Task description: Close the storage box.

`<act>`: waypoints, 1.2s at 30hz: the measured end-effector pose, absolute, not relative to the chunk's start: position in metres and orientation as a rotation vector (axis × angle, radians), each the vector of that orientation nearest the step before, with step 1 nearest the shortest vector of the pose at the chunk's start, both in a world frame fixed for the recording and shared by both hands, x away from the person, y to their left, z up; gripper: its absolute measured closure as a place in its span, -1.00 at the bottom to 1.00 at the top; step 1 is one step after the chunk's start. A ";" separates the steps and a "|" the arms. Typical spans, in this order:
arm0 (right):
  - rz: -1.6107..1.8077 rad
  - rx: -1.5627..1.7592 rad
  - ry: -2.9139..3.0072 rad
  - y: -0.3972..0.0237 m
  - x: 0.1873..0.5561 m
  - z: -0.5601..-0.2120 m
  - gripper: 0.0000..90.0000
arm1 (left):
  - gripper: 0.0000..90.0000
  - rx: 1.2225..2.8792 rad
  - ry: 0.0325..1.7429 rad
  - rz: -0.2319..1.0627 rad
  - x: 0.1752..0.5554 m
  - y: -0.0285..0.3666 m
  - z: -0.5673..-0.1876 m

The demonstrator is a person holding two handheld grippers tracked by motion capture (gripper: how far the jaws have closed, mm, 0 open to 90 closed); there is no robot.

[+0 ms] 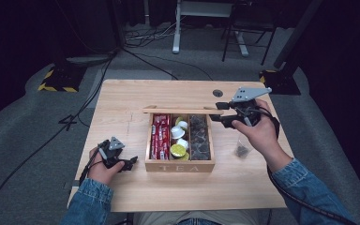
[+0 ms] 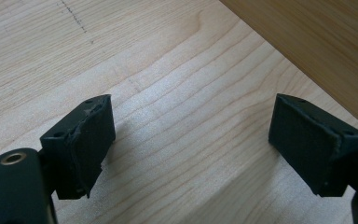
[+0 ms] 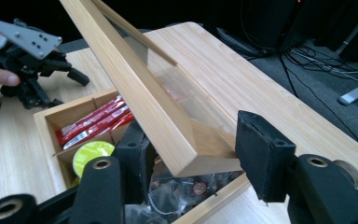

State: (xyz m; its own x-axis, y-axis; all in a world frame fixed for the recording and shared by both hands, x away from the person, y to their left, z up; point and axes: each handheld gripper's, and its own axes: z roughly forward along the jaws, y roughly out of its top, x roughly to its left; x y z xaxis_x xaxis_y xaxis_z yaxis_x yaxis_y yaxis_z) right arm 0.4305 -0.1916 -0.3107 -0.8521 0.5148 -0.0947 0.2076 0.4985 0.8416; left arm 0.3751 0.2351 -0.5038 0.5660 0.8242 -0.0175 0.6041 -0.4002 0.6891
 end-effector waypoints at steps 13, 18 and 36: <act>1.234 0.547 2.422 -0.191 0.404 -0.327 -0.06 | -0.67 2.144 1.137 0.430 0.375 0.234 -0.504; 1.216 0.533 2.427 -0.191 0.397 -0.334 -0.10 | -0.67 2.145 1.137 0.429 0.374 0.234 -0.504; 1.168 0.551 2.491 -0.194 0.378 -0.367 -0.20 | -0.67 2.138 1.138 0.428 0.374 0.232 -0.504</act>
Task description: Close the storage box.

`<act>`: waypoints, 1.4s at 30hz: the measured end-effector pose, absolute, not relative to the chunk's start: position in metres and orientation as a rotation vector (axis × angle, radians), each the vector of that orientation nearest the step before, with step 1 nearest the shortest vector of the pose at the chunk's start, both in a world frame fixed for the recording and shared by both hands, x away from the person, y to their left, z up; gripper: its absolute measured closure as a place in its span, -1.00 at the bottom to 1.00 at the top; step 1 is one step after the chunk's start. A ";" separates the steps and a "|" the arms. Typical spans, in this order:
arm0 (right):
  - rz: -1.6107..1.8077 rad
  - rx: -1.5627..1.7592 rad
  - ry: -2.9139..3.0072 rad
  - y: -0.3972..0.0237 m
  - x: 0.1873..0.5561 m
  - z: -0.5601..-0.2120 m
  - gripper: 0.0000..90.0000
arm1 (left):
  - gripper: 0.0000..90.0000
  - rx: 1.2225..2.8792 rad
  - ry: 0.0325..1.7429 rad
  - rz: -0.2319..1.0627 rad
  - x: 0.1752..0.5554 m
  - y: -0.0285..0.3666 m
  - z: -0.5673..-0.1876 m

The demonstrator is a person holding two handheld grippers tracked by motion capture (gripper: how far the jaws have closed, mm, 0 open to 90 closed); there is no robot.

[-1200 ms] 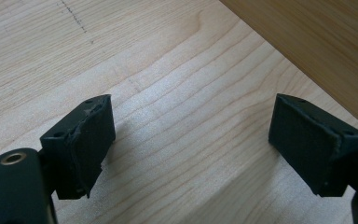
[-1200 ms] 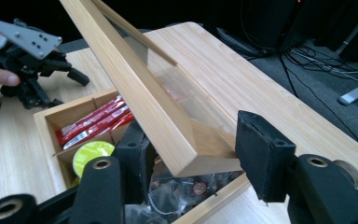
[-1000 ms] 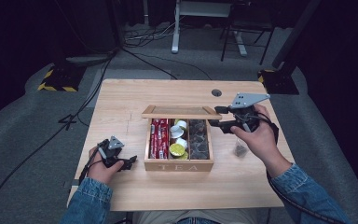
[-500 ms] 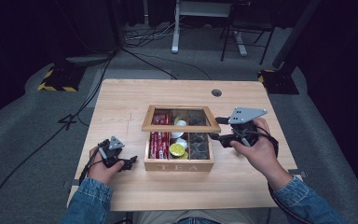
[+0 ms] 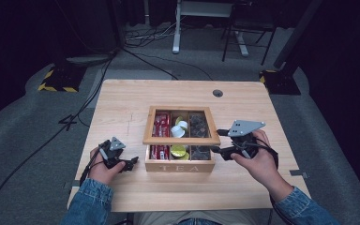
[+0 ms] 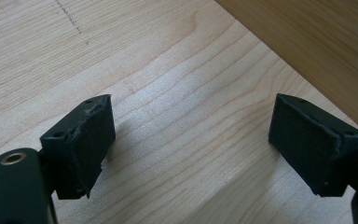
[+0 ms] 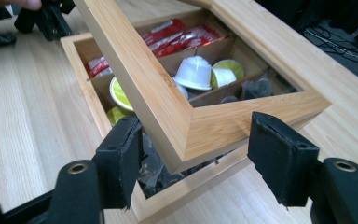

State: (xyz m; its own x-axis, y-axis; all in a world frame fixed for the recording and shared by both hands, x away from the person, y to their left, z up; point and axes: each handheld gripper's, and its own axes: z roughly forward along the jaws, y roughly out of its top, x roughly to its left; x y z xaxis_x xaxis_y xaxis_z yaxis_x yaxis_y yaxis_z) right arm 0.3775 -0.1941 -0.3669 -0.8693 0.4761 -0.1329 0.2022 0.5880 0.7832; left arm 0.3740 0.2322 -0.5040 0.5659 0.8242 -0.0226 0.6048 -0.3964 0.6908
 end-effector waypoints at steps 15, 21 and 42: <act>1.104 0.535 2.509 -0.192 0.367 -0.391 -0.23 | -0.67 2.137 1.141 0.424 0.374 0.232 -0.504; 1.081 0.535 2.517 -0.191 0.365 -0.398 -0.25 | -0.67 2.140 1.139 0.424 0.374 0.232 -0.504; 1.025 0.551 2.542 -0.192 0.361 -0.418 -0.25 | -0.67 2.140 1.140 0.425 0.374 0.232 -0.504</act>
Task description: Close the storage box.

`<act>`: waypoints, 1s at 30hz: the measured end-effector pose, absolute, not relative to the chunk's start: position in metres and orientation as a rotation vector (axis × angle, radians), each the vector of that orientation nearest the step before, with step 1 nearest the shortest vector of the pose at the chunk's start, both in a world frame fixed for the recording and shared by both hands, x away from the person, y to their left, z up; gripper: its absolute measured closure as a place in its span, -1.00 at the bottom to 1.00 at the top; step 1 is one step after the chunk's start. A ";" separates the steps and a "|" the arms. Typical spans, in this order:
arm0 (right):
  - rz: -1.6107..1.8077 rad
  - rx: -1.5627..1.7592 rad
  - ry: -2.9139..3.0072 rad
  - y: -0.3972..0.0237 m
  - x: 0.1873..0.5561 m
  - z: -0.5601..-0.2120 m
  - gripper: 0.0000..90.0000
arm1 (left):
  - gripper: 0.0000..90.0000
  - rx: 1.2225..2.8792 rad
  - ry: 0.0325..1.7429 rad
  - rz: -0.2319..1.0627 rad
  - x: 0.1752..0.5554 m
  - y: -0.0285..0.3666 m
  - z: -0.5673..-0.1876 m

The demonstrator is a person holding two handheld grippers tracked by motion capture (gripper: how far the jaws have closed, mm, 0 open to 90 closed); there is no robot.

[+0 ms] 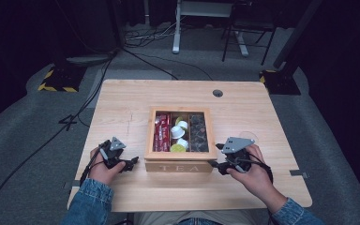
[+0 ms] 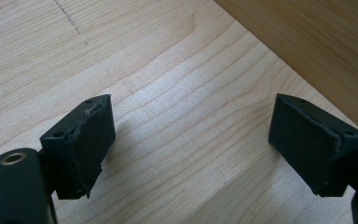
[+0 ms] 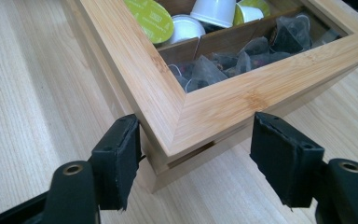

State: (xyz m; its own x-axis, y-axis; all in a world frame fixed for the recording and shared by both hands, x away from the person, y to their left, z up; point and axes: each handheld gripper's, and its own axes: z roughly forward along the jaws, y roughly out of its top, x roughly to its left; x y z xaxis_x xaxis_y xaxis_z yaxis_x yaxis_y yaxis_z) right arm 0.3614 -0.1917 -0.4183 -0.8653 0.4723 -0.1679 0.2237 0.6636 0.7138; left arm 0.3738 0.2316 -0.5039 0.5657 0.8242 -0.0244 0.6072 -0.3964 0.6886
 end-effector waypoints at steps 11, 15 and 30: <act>1.005 0.577 2.579 -0.192 0.362 -0.425 -0.18 | -0.67 2.140 1.139 0.424 0.374 0.232 -0.504; 1.053 0.588 2.583 -0.193 0.362 -0.423 -0.11 | -0.67 2.137 1.141 0.425 0.374 0.231 -0.504; 1.212 0.644 2.531 -0.201 0.367 -0.402 -0.36 | -0.67 2.145 1.133 0.430 0.372 0.232 -0.504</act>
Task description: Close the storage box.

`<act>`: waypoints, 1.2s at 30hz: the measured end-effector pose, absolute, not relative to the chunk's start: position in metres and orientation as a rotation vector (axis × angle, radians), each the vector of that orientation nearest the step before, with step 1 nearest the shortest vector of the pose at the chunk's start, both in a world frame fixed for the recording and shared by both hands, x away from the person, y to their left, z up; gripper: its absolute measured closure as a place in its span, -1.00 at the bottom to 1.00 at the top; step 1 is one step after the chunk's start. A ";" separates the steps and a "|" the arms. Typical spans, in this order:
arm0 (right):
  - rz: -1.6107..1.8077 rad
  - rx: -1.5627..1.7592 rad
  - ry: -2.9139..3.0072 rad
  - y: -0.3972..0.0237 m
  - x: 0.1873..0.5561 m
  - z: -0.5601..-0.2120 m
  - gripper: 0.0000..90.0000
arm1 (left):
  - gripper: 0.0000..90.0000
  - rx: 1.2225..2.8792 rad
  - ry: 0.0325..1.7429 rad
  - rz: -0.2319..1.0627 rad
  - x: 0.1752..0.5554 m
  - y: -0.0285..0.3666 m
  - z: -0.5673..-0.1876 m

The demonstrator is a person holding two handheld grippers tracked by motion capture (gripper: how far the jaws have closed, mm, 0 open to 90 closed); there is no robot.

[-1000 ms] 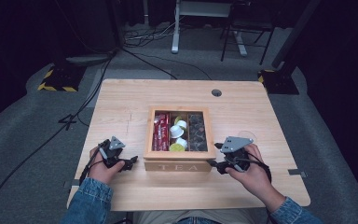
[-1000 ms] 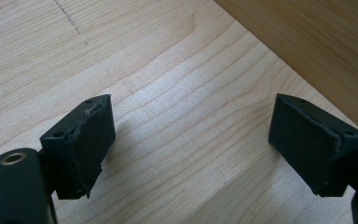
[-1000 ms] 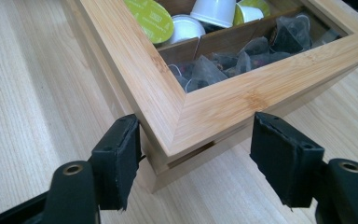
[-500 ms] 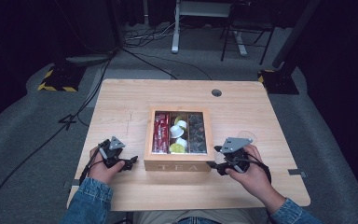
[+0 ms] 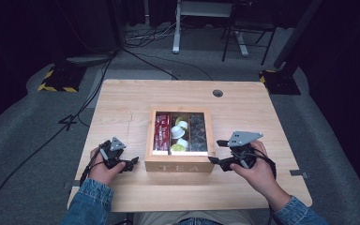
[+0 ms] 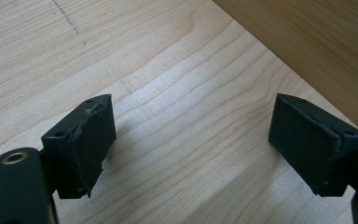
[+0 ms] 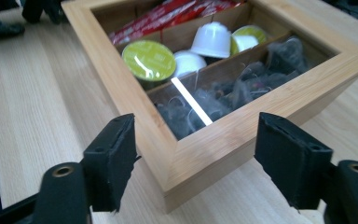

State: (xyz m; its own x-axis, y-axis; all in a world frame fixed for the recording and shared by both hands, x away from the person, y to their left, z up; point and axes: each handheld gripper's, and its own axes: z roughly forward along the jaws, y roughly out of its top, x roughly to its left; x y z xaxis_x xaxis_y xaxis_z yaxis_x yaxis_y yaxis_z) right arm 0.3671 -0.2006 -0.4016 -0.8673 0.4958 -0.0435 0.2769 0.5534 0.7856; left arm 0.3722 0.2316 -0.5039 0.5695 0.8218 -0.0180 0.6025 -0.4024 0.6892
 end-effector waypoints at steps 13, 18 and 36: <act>1.315 0.735 2.421 -0.234 0.378 -0.374 -0.56 | -0.67 2.136 1.132 0.425 0.364 0.237 -0.504; 1.305 0.768 2.394 -0.251 0.381 -0.370 -0.62 | -0.67 2.136 1.134 0.424 0.363 0.239 -0.504; 1.153 0.969 2.335 -0.327 0.392 -0.380 -0.64 | -0.67 2.155 1.107 0.421 0.363 0.243 -0.504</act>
